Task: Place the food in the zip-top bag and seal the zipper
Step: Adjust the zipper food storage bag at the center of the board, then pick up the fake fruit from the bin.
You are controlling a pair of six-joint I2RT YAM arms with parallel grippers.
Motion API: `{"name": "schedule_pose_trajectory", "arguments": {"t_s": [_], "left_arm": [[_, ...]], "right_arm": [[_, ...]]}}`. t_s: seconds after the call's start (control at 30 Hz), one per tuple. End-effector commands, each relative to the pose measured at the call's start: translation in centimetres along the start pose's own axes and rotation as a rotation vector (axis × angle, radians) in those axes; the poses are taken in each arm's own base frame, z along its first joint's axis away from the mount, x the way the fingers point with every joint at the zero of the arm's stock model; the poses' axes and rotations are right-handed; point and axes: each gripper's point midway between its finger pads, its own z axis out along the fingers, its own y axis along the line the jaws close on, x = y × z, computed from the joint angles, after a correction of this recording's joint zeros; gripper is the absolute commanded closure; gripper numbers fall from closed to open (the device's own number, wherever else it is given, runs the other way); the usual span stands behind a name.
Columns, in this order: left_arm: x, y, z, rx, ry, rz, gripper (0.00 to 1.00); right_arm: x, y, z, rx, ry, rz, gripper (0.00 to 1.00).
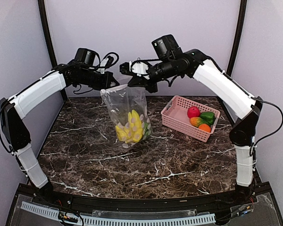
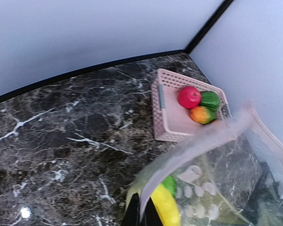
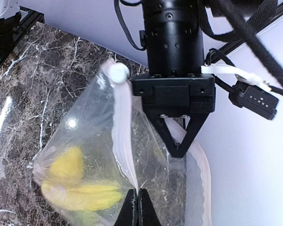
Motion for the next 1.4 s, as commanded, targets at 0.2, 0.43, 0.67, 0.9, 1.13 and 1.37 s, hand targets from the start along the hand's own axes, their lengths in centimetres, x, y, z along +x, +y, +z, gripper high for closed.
{"name": "schedule_pose_trajectory", "arguments": {"t_s": [0.2,0.43,0.67,0.9,1.13,1.37], "left_arm": [[-2.7,1.1,-2.1,0.092,-0.011,-0.008,0.98],[-3.2,-0.1,-3.3,0.136,-0.050,0.007,0.99],[-2.3,-2.0,-3.8,0.271,-0.087,-0.050,0.99],[-1.1,-2.0,-3.6,0.290,-0.074,-0.078,0.99],[-1.8,-2.5,-3.7,0.323,-0.091,-0.092,0.99],[-1.2,-1.6,-2.7,0.280,-0.050,-0.103,0.99]], "right_arm": [[-0.3,-0.3,2.5,0.030,-0.011,0.036,0.89],[-1.4,-3.0,-1.2,0.092,-0.066,0.129,0.50],[8.2,-5.4,-6.1,0.079,-0.071,0.522,0.48],[20.8,-3.3,-9.6,0.162,0.165,0.794,0.47],[31.4,0.4,-11.2,0.237,0.417,1.010,0.47],[37.6,1.0,-11.2,0.336,0.605,1.104,0.47]]}}
